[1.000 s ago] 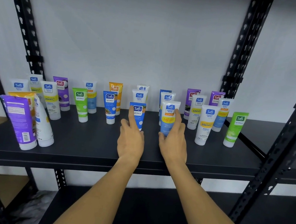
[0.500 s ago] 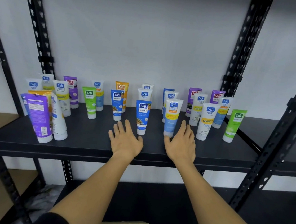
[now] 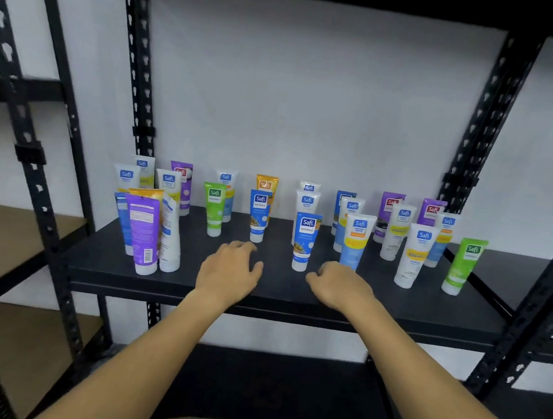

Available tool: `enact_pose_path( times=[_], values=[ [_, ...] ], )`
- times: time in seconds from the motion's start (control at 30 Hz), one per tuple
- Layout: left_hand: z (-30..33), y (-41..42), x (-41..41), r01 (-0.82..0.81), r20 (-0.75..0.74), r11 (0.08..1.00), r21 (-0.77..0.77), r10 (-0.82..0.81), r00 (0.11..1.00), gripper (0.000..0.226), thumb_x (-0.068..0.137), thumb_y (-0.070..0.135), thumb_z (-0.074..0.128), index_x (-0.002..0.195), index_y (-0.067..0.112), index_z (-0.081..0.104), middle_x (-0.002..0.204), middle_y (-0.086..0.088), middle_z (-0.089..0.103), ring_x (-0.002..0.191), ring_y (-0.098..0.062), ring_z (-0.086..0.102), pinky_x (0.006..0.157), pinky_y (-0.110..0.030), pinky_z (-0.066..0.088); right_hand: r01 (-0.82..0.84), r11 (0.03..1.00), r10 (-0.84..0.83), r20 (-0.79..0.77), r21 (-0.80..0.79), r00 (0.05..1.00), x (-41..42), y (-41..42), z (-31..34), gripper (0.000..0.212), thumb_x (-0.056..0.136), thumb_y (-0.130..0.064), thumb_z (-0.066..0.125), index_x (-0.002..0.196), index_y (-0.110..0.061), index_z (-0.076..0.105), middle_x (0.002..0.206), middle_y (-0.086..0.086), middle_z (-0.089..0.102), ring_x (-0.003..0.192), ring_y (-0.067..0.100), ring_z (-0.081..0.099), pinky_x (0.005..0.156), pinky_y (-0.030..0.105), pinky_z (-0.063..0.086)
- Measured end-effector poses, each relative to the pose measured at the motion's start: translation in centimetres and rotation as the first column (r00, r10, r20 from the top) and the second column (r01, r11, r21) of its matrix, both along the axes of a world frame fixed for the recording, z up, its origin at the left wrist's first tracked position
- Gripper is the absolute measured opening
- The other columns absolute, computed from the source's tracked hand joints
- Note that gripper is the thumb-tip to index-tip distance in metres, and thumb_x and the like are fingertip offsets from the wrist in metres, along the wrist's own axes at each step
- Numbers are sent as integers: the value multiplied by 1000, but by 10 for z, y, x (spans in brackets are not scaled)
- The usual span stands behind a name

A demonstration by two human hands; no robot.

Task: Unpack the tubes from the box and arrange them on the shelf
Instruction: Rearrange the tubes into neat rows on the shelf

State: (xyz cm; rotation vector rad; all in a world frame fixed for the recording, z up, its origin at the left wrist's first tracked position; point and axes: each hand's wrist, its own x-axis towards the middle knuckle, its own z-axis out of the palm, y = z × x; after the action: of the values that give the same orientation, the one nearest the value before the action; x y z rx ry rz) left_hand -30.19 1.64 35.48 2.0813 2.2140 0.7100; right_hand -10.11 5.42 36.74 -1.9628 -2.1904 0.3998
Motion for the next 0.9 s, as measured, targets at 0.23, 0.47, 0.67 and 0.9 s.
enact_pose_path(
  times=[0.23, 0.47, 0.67, 0.9],
  values=[
    [42, -27, -62, -96, 208, 948, 304, 32, 978, 28, 95, 25, 56, 122, 25, 60, 121, 2, 63, 105, -16, 60, 77, -32, 52, -189, 953, 255, -290, 238, 922, -100, -29, 56, 45, 94, -45, 54, 133, -23, 57, 129, -4, 61, 115, 17, 59, 95, 40, 51],
    [41, -49, -122, -337, 469, 820, 462, 97, 878, 31, 93, 21, 59, 121, 30, 54, 118, 5, 55, 102, -18, 59, 79, -40, 53, -272, 897, 423, -496, 348, 758, -176, -33, 72, 50, 95, -28, 60, 143, -25, 48, 142, -2, 54, 129, 17, 52, 104, 36, 46],
    [19, -44, -148, -401, 582, 814, 420, 97, 807, 45, 91, 28, 67, 132, 28, 47, 128, 6, 48, 115, -15, 57, 85, -42, 58, -288, 879, 464, -548, 379, 696, -209, -21, 61, 48, 97, -14, 58, 142, -27, 48, 144, -8, 52, 125, 3, 47, 102, 26, 44],
    [5, -31, -150, -383, 611, 825, 415, 59, 790, 55, 91, 29, 68, 141, 33, 45, 132, 5, 42, 120, -11, 50, 88, -32, 55, -412, 846, 533, -535, 339, 655, -224, -1, 39, 49, 99, -10, 56, 142, -34, 47, 143, -10, 52, 110, -4, 51, 70, 5, 43]
  ],
)
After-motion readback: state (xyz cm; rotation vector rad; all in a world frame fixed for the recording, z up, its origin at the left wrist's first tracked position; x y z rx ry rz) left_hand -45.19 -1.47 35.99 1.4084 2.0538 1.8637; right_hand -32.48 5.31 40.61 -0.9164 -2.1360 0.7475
